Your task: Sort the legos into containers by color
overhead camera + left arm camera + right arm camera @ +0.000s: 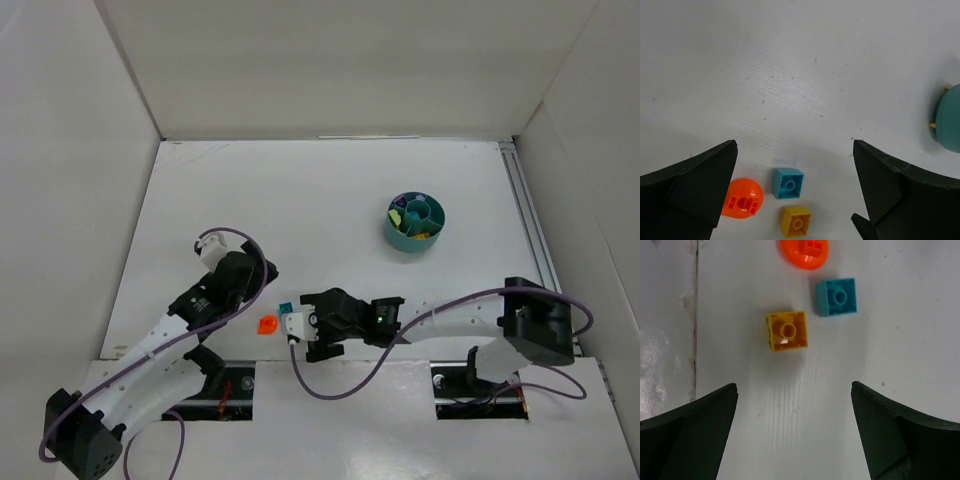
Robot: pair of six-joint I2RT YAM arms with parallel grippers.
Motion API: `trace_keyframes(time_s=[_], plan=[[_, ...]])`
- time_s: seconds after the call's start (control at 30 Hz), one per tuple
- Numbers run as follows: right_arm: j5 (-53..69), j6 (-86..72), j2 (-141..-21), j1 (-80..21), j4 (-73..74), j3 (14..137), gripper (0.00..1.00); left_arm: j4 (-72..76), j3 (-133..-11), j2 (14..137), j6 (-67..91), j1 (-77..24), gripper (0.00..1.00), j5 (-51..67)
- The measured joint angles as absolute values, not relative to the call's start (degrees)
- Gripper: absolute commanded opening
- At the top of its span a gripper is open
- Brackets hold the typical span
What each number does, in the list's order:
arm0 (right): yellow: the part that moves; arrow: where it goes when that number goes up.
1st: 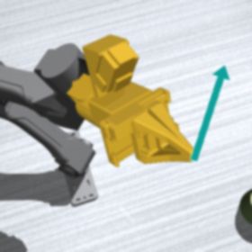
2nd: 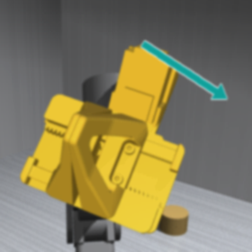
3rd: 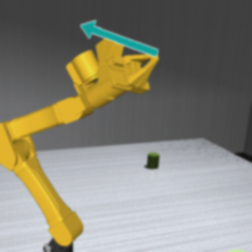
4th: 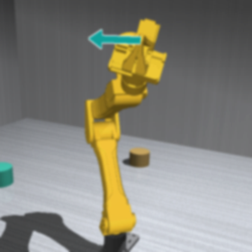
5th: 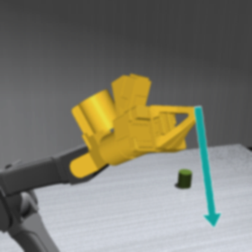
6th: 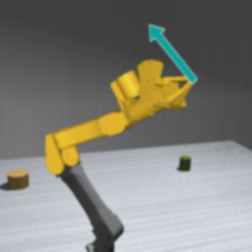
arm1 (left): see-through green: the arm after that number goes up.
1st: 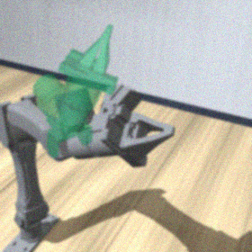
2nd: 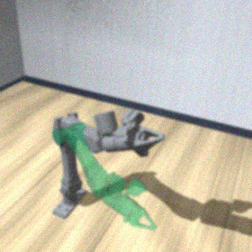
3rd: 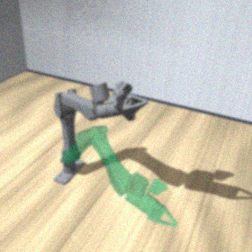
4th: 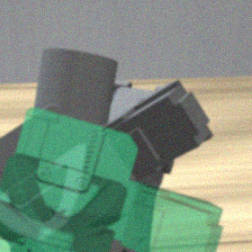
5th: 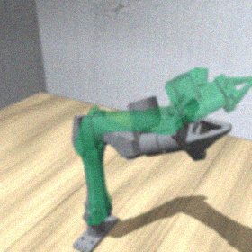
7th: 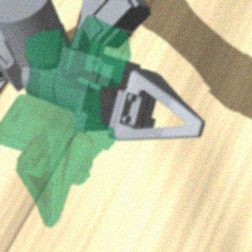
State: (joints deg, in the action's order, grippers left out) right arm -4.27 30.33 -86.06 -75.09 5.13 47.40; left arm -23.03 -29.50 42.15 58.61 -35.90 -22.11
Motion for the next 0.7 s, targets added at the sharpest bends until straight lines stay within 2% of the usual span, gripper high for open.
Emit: trace_keyframes(time_s=[0.27, 0.5, 0.6, 0.7], plan=[[3.2, 33.9, -95.7, -74.9, -0.4, 52.0, 1.00, -22.0, -29.3, 48.2, 57.2, -31.7, 1.00, -17.3], [8.4, 34.9, -99.9, -72.9, -2.5, 53.5, 0.92, -20.3, -29.3, 48.1, 56.6, -31.7, 1.00, -16.6], [10.8, 35.0, -101.1, -70.5, -4.2, 53.6, 0.82, -20.3, -29.3, 47.8, 56.6, -31.7, 1.00, -16.7], [13.2, 35.2, -101.8, -68.2, -5.3, 53.7, 0.67, -20.2, -29.3, 47.4, 56.5, -31.7, 1.00, -16.8]])
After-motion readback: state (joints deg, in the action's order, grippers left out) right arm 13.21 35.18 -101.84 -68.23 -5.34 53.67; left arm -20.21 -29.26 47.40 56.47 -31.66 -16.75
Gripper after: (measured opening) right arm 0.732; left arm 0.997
